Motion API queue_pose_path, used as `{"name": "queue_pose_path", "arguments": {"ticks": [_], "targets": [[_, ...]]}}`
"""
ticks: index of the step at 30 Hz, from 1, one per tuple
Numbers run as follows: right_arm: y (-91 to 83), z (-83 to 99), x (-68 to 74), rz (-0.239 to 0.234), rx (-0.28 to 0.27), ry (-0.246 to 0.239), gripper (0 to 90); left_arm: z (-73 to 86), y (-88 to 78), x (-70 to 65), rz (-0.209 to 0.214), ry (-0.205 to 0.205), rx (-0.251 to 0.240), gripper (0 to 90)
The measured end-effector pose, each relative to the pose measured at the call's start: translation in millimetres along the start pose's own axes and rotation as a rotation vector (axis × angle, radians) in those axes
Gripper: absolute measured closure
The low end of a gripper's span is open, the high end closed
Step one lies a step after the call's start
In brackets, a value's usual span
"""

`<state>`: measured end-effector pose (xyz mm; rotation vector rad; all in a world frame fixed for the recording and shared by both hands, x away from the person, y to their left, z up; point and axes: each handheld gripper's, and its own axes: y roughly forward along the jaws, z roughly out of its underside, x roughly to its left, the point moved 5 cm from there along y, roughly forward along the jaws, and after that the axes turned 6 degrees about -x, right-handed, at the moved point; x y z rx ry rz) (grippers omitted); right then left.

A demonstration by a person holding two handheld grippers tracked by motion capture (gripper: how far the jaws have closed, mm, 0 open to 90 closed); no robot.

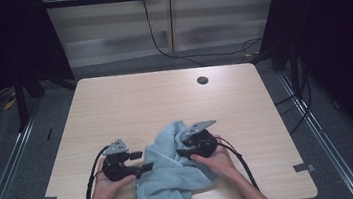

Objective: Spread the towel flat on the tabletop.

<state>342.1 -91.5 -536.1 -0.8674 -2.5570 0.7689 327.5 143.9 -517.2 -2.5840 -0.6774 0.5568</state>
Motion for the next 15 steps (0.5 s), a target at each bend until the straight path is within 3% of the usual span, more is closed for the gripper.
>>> {"name": "queue_pose_path", "arguments": {"ticks": [1, 2, 4, 5, 7, 11, 15], "targets": [[0.8, -0.4, 1.7, -0.019, -0.002, 0.006, 67.6, -4.5, 5.7, 17.3, -0.026, -0.067, -0.017, 29.7], [1.2, -0.6, 2.2, -0.022, -0.003, 0.003, 69.0, -4.5, 5.7, 17.3, -0.026, -0.067, -0.017, 28.0], [2.2, -1.3, 3.9, -0.029, 0.0, 0.0, 70.1, -8.6, 13.5, 31.5, -0.033, -0.096, -0.006, 26.7], [3.0, -1.9, 4.1, -0.032, -0.002, 0.0, 70.3, -10.1, 17.4, 35.5, -0.044, -0.099, -0.025, 26.7], [3.8, -2.3, 5.3, -0.036, -0.002, 0.004, 70.4, -10.4, 26.5, 37.2, -0.006, -0.135, -0.004, 23.6], [5.7, -3.0, 7.0, -0.041, -0.009, 0.008, 70.3, -9.0, 39.8, 21.9, 0.059, -0.099, 0.032, 22.4], [6.7, -3.2, 7.6, -0.047, -0.015, 0.014, 70.3, -6.8, 45.0, 12.2, 0.062, -0.058, 0.048, 17.9]]}}
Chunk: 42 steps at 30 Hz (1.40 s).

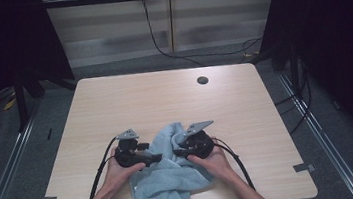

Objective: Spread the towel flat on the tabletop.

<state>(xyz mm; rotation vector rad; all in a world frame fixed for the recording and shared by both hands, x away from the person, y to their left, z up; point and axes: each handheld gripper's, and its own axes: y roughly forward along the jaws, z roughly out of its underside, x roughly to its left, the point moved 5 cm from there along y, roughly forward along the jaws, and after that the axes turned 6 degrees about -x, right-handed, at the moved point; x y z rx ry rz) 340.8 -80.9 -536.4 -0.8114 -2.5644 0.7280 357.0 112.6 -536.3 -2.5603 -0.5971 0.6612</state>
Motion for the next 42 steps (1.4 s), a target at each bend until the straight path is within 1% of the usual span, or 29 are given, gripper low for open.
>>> {"name": "queue_pose_path", "arguments": {"ticks": [2, 3, 4, 5, 6, 7, 10, 13, 15, 17, 18, 20, 21, 22, 24, 25, 27, 28, 29, 30, 33, 34, 35, 36, 37, 38, 39, 41, 42], "targets": [[0.1, -0.1, 0.3, 0.002, -0.003, 0.0, 70.2, 0.9, 2.8, -4.3, -0.008, 0.031, 0.01, 22.5], [0.1, -0.1, 0.3, 0.002, -0.003, 0.0, 70.2, 2.0, 4.7, -6.7, 0.003, 0.05, 0.023, 22.5], [0.4, -0.2, 0.2, 0.001, -0.005, 0.0, 70.2, 3.1, 6.4, -9.9, 0.016, 0.07, 0.025, 28.7], [0.8, -0.5, -0.1, 0.0, -0.006, 0.004, 70.3, 4.0, 7.7, -13.3, 0.037, 0.083, 0.03, 49.1], [0.8, -0.5, -0.1, 0.0, -0.006, 0.004, 70.3, 5.1, 8.2, -16.2, 0.065, 0.085, 0.038, 49.1], [0.8, -0.5, 0.0, 0.0, -0.006, 0.004, 70.3, 6.1, 8.4, -19.2, 0.087, 0.085, 0.036, 58.6], [-0.1, -1.1, -0.3, 0.002, -0.006, 0.003, 70.5, 5.9, 6.8, -18.9, 0.101, 0.078, 0.038, 73.2], [-2.4, -2.0, -0.8, 0.005, -0.008, 0.011, 71.5, 3.7, 2.3, -18.7, 0.072, 0.101, 0.034, 75.7], [-9.2, -5.1, -2.3, 0.018, -0.026, 0.017, 74.8, -0.4, -4.3, -18.5, 0.054, 0.109, 0.013, 77.0], [-12.7, -7.2, -3.2, 0.023, -0.036, 0.014, 76.1, -7.6, -17.3, -15.7, 0.046, 0.097, -0.031, 77.1], [-22.1, -12.3, -6.6, 0.037, -0.066, 0.021, 78.4, -10.2, -22.0, -14.3, 0.042, 0.093, -0.05, 77.2], [-27.6, -14.9, -8.9, 0.05, -0.079, 0.023, 79.1, -16.1, -35.4, -10.4, 0.022, 0.085, -0.091, 77.3], [-39.1, -19.9, -13.7, 0.069, -0.107, 0.034, 80.4, -18.7, -42.0, -8.8, 0.01, 0.083, -0.11, 77.3], [-39.1, -19.9, -13.7, 0.069, -0.107, 0.034, 80.4, -21.6, -48.5, -7.2, 0.006, 0.079, -0.13, 77.3], [-51.7, -25.6, -19.3, 0.1, -0.139, 0.045, 81.1, -28.3, -62.4, -4.6, -0.006, 0.065, -0.181, 77.5], [-65.3, -32.6, -26.8, 0.131, -0.169, 0.053, 81.5, -31.7, -69.4, -2.7, -0.018, 0.066, -0.196, 77.6], [-70.4, -35.7, -30.0, 0.144, -0.18, 0.057, 81.6, -38.5, -80.3, -1.0, -0.032, 0.066, -0.229, 77.7], [-87.2, -47.9, -40.6, 0.188, -0.213, 0.068, 81.7, -43.8, -88.2, 0.3, -0.042, 0.066, -0.26, 77.7], [-93.0, -52.7, -43.9, 0.206, -0.225, 0.071, 81.8, -47.0, -92.2, 0.9, -0.046, 0.059, -0.277, 77.7], [-93.0, -52.7, -43.9, 0.206, -0.225, 0.071, 81.8, -51.4, -98.0, 2.6, -0.061, 0.065, -0.291, 77.7], [-120.5, -73.0, -60.6, 0.287, -0.279, 0.076, 82.0, -65.7, -117.8, 10.9, -0.108, 0.061, -0.344, 77.8], [-138.1, -83.0, -72.7, 0.344, -0.308, 0.079, 82.1, -71.9, -127.5, 15.4, -0.133, 0.057, -0.364, 77.8], [-138.1, -83.0, -72.7, 0.344, -0.308, 0.079, 82.1, -75.8, -133.5, 17.9, -0.145, 0.055, -0.379, 77.8], [-153.0, -90.5, -84.9, 0.382, -0.331, 0.099, 82.3, -80.7, -141.5, 21.5, -0.163, 0.058, -0.392, 77.9], [-160.9, -94.9, -92.3, 0.401, -0.343, 0.111, 82.3, -85.7, -149.4, 24.8, -0.189, 0.061, -0.406, 78.0], [-160.9, -94.9, -92.3, 0.401, -0.343, 0.111, 82.3, -90.9, -156.5, 28.4, -0.209, 0.059, -0.416, 78.0], [-174.8, -109.1, -104.6, 0.426, -0.367, 0.119, 82.4, -98.6, -165.5, 32.2, -0.218, 0.054, -0.439, 78.0], [-181.5, -129.3, -110.6, 0.442, -0.378, 0.104, 82.5, -115.4, -176.8, 34.5, -0.24, 0.059, -0.462, 78.1], [-183.7, -141.5, -112.5, 0.451, -0.384, 0.095, 82.5, -134.9, -184.8, 32.4, -0.275, 0.089, -0.473, 78.1]]}}
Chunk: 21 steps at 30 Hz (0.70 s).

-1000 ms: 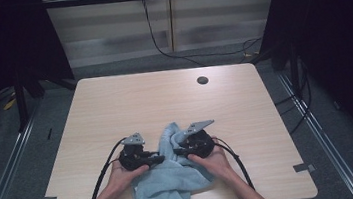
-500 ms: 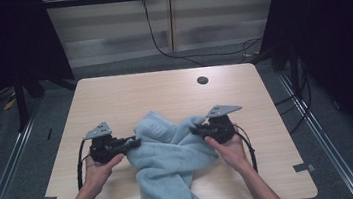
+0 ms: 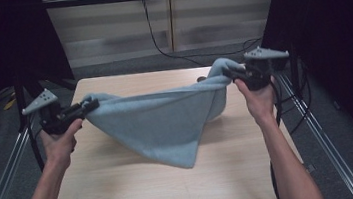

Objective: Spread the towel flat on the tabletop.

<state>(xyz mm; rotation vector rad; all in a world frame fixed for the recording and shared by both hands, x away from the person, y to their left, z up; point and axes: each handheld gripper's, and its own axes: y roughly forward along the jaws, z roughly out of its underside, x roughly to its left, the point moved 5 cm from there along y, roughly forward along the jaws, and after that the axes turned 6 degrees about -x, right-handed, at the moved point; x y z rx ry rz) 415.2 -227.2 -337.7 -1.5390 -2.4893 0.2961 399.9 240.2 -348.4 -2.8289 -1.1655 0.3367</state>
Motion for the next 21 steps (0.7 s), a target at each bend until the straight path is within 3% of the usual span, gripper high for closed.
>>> {"name": "queue_pose_path", "arguments": {"ticks": [1, 3, 4, 5, 6, 7, 9, 11, 12, 13, 14, 15, 16, 17, 18, 20, 21], "targets": [[3.0, -12.5, 0.1, 0.009, -0.01, -0.013, 82.5, 0.0, 0.0, 0.0, 0.0, 0.0, 0.0, 78.1], [4.8, -22.0, 0.0, 0.014, -0.023, -0.02, 82.5, -20.8, 0.6, -0.1, -0.023, 0.024, -0.013, 78.1], [4.9, -50.8, 0.1, 0.019, -0.065, -0.039, 82.5, -39.1, -3.2, -0.9, -0.042, 0.051, -0.039, 78.1], [4.9, -50.8, 0.1, 0.019, -0.065, -0.039, 82.5, -39.1, -3.2, -0.9, -0.042, 0.051, -0.039, 78.1], [-1.0, -71.2, 2.4, 0.016, -0.122, -0.039, 82.5, -47.8, -7.1, -2.4, -0.034, 0.054, -0.069, 78.1], [-1.0, -71.2, 2.4, 0.016, -0.122, -0.039, 82.5, -53.3, -10.6, -5.6, -0.033, 0.053, -0.089, 78.1], [-13.6, -84.8, 8.9, 0.009, -0.183, -0.039, 82.5, -51.9, -14.5, -15.2, -0.035, 0.092, -0.093, 78.1], [-14.9, -81.2, 10.4, 0.008, -0.176, -0.046, 82.5, -38.2, -16.5, -20.4, -0.021, 0.095, -0.071, 78.0], [-15.9, -56.8, 12.7, 0.0, -0.123, -0.065, 82.5, -22.8, -17.1, -23.8, -0.003, 0.077, -0.052, 78.0], [-16.1, -44.8, 12.6, 0.0, -0.104, -0.066, 82.5, -11.7, -17.3, -25.9, 0.003, 0.061, -0.038, 77.9], [-16.1, -44.8, 12.6, 0.0, -0.104, -0.066, 82.5, 3.9, -17.8, -28.6, 0.013, 0.055, -0.018, 77.9], [-16.4, -27.1, 11.9, -0.005, -0.077, -0.064, 82.5, 23.9, -17.8, -32.8, 0.037, 0.032, 0.009, 77.9], [-17.1, -2.7, 11.5, -0.015, -0.045, -0.048, 82.5, 39.0, -17.8, -36.8, 0.056, 0.015, 0.032, 77.9], [-18.8, 37.3, 10.1, -0.021, 0.014, -0.033, 82.6, 63.3, -18.2, -43.1, 0.083, 0.006, 0.079, 77.8], [-20.3, 50.8, 9.8, -0.023, 0.03, -0.022, 82.6, 63.3, -18.2, -43.1, 0.083, 0.006, 0.079, 77.7], [-25.1, 82.8, 10.6, -0.031, 0.067, 0.001, 82.5, 87.8, -18.7, -53.4, 0.123, -0.015, 0.122, 77.5], [-25.1, 82.8, 10.6, -0.031, 0.067, 0.001, 82.5, 98.8, -19.6, -58.5, 0.138, -0.017, 0.148, 77.5]]}}
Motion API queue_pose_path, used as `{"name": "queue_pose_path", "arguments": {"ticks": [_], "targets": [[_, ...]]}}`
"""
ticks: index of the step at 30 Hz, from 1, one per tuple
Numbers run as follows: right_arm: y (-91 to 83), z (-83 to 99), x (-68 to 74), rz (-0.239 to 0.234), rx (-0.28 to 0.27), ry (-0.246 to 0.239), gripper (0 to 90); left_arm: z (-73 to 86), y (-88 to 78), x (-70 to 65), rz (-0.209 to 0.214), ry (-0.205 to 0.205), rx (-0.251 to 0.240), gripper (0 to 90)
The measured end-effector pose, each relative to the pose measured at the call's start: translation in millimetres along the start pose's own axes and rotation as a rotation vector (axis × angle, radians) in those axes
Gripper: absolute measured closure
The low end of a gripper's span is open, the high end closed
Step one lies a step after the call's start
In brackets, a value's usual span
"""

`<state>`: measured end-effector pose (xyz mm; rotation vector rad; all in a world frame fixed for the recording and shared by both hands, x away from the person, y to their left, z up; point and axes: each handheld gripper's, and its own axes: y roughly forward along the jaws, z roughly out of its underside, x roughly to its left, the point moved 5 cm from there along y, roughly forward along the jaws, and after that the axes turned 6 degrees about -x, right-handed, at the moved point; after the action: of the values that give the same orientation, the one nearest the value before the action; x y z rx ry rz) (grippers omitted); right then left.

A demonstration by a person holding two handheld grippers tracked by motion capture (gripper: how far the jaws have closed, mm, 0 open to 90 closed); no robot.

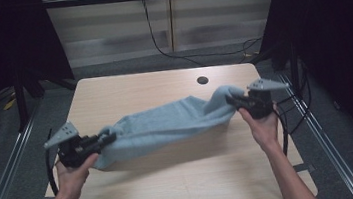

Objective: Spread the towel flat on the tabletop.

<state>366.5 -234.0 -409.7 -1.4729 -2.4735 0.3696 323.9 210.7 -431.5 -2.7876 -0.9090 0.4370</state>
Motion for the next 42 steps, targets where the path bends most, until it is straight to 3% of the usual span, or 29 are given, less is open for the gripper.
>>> {"name": "queue_pose_path", "arguments": {"ticks": [2, 3, 4, 7, 10, 12, 15, 19, 20, 23, 24, 25, 28, 30, 31, 33, 37, 39, 42], "targets": [[-7.4, 30.4, 4.6, -0.027, 0.03, 0.034, 82.0, 22.1, 1.5, -10.6, 0.034, -0.015, 0.038, 77.1], [-9.8, 38.2, 6.5, -0.031, 0.045, 0.029, 81.8, 30.8, 1.2, -14.2, 0.046, -0.015, 0.057, 76.7], [-18.4, 57.1, 13.3, -0.029, 0.08, 0.029, 81.2, 44.1, 0.1, -18.7, 0.051, -0.021, 0.093, 75.5], [-33.7, 82.7, 27.1, -0.051, 0.132, 0.034, 78.8, 54.0, -2.8, -23.3, 0.071, -0.035, 0.12, 70.4], [-43.3, 98.8, 38.0, -0.079, 0.16, 0.052, 77.1, 54.3, -5.9, -26.9, 0.075, -0.034, 0.123, 68.3], [-50.8, 111.9, 45.8, -0.071, 0.199, 0.004, 73.1, 48.4, -7.2, -27.9, 0.081, -0.024, 0.106, 65.4], [-59.4, 118.1, 46.4, -0.062, 0.221, 0.0, 64.2, 38.7, -9.5, -26.6, 0.073, -0.022, 0.073, 62.1], [-76.9, 107.5, 39.6, -0.051, 0.182, 0.007, 53.2, 31.1, -20.7, -23.4, 0.069, -0.039, 0.027, 58.1], [-79.7, 103.9, 37.5, -0.051, 0.165, 0.01, 52.3, 30.7, -24.3, -20.2, 0.047, -0.038, 0.018, 57.0], [-81.3, 97.2, 30.0, -0.046, 0.131, 0.023, 54.7, 31.6, -20.3, -14.5, 0.042, -0.044, 0.032, 57.6], [-79.4, 94.8, 25.0, -0.039, 0.128, 0.029, 58.6, 32.7, -15.0, -12.3, 0.036, -0.031, 0.051, 58.0], [-71.1, 90.3, 15.8, -0.034, 0.119, 0.037, 68.7, 34.7, -7.5, -10.0, 0.04, -0.022, 0.071, 60.3], [-56.1, 88.1, 6.5, -0.024, 0.13, 0.051, 72.8, 47.7, 21.2, 2.4, 0.022, 0.005, 0.163, 63.1], [-36.1, 89.3, -2.1, -0.028, 0.143, 0.072, 70.8, 61.0, 37.6, 10.9, -0.003, 0.017, 0.221, 66.4], [-15.0, 93.8, -9.8, -0.029, 0.179, 0.074, 66.1, 68.1, 43.6, 13.2, -0.006, 0.014, 0.252, 66.2], [-4.9, 96.8, -13.0, -0.034, 0.19, 0.079, 63.6, 80.9, 49.3, 15.9, -0.005, 0.014, 0.3, 66.2], [24.7, 115.7, -19.8, -0.029, 0.302, 0.07, 54.6, 86.7, 46.1, 14.9, 0.002, 0.031, 0.305, 65.9], [29.8, 121.4, -19.9, -0.03, 0.323, 0.06, 51.4, 89.1, 43.7, 13.4, -0.006, 0.052, 0.305, 66.4], [30.9, 124.6, -16.2, -0.003, 0.347, -0.016, 51.6, 89.7, 38.5, 12.2, -0.01, 0.052, 0.317, 66.6]]}}
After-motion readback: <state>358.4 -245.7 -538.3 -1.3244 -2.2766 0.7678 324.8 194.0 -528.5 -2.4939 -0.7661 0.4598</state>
